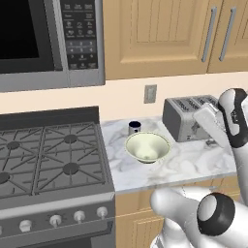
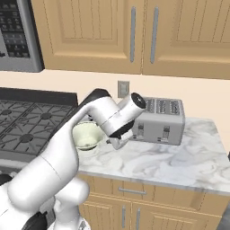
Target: Clear the mugs and bowl far away from the sink.
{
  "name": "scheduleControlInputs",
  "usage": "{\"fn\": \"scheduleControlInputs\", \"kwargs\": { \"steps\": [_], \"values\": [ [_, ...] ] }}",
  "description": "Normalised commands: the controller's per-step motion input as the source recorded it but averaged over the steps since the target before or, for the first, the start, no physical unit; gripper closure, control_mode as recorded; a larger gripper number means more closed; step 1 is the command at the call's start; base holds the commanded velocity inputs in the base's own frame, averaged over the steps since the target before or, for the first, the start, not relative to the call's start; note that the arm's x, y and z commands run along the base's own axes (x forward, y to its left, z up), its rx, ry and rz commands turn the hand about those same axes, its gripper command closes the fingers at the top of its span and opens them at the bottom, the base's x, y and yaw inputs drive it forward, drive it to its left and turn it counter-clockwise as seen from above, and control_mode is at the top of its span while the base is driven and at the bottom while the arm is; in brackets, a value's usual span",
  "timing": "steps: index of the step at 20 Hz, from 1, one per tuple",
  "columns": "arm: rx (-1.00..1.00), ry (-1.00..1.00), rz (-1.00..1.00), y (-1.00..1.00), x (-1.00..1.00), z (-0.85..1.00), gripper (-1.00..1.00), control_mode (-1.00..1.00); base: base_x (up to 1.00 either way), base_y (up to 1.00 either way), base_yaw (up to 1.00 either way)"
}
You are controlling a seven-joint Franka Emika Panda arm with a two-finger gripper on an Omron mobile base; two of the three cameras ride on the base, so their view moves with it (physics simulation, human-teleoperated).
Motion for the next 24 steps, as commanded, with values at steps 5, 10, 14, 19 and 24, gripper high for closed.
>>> {"fn": "scheduleControlInputs", "kwargs": {
  "steps": [5,10,14,19,24],
  "values": [
    [-0.15,-0.01,0.01,0.02,-0.79,0.25,-1.0,-1.0,0.0,0.0,0.0],
    [-0.18,-0.03,0.05,0.17,-0.84,0.38,-1.0,-1.0,0.0,0.0,0.0],
    [-0.2,0.0,0.05,0.23,-0.87,0.52,-1.0,-1.0,0.0,0.0,0.0],
    [-0.19,0.0,0.08,0.29,-0.95,0.36,-1.0,-1.0,0.0,0.0,0.0],
    [-0.21,0.0,0.11,0.45,-0.78,0.4,-1.0,-1.0,0.0,0.0,0.0]
  ]
}}
